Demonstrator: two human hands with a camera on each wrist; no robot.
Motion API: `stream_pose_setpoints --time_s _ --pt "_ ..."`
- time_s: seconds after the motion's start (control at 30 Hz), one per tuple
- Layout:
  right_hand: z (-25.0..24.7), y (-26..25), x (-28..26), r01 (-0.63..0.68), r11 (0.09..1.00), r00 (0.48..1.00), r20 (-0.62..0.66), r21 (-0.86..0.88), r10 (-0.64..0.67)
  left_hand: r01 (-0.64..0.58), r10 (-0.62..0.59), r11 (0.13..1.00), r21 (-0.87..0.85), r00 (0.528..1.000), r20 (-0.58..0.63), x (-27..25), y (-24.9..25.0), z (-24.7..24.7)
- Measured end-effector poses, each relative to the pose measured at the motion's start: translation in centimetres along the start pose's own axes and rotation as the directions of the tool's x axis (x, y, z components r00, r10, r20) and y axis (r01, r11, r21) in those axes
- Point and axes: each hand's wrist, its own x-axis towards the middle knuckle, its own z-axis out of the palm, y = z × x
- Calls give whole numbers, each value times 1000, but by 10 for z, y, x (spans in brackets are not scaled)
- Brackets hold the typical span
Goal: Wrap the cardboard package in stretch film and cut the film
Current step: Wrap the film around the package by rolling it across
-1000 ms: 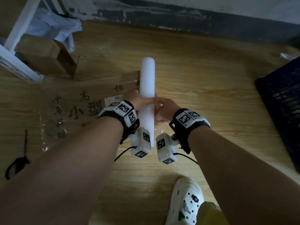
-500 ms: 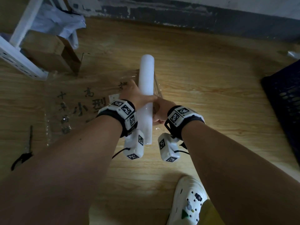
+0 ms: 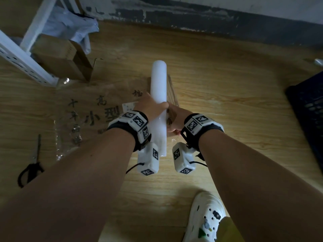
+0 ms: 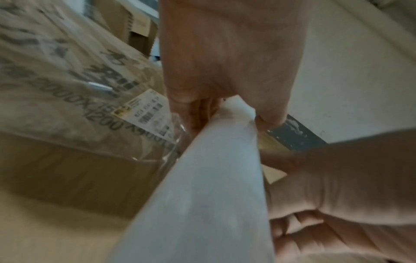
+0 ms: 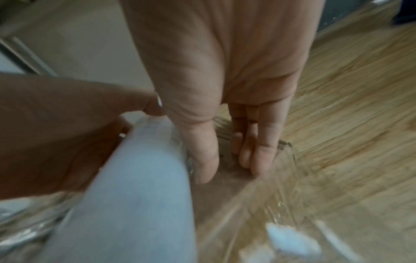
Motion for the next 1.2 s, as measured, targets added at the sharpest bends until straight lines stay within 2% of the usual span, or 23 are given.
stream_pose_setpoints --time_s 0.07,0.17,0.33,0.47,0.57,0.7,0.77,0.83,1.1,1.2 --pt "0 2 -1 2 999 1000 -14 45 -1 -9 8 999 43 1000 24 -4 0 7" --pt "2 1 4 -27 1000 999 -42 3 27 -9 9 1000 15 999 38 -3 -2 5" --pt "-6 -4 -4 -16 1000 999 40 -20 17 178 -127 948 -263 972 199 -4 -2 -12" --pt "-5 -3 -2 -30 999 999 40 -34 32 253 -158 907 -338 945 285 -7 -4 -15" --pt "-1 -5 -1 -16 997 1000 -26 -79 14 260 -155 894 -365 943 293 -7 -5 -10" --pt "0 -5 0 -10 994 1000 -27 -110 7 335 -141 836 -434 897 420 -10 -4 -20" --pt "-1 -6 0 -12 989 1000 -20 -149 9 345 -133 839 -420 879 458 -12 -2 -24" --pt "-1 -5 3 -8 987 1000 -9 -163 7 350 -140 844 -406 875 463 -13 0 -24" --pt "-3 0 2 25 994 1000 -12 -106 -26 324 -147 843 -430 907 395 -12 -1 -17" --pt "-2 2 2 7 997 999 -31 -71 -9 253 -130 868 -426 946 297 -12 0 -16"
